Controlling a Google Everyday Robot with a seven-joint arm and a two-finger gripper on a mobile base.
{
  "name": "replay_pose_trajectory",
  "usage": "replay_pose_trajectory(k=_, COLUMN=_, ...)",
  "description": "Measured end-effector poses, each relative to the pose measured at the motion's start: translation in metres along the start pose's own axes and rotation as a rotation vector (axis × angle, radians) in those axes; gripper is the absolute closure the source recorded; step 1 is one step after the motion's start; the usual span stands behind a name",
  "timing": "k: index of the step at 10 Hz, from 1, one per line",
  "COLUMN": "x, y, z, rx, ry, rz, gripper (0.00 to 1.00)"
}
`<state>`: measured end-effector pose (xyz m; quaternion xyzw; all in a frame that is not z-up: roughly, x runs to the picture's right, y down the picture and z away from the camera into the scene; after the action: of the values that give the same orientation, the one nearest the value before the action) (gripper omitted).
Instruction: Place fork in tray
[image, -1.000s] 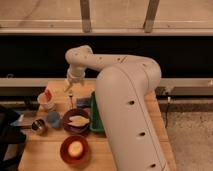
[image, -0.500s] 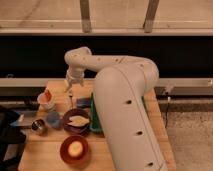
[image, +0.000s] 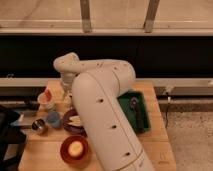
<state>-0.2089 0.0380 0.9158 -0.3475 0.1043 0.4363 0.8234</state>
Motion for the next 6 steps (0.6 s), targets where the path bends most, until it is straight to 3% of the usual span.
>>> replay_pose_trajectory(k=2, x=0.003, y=0.002, z=0.021, rx=-0.021, ry=0.035, rz=0.008, gripper=0.28)
replay_pose_trajectory(k=6, x=0.0, y=0.006, z=0.042, rx=-0.076, ry=0.036, rz=0.017, gripper=0.28)
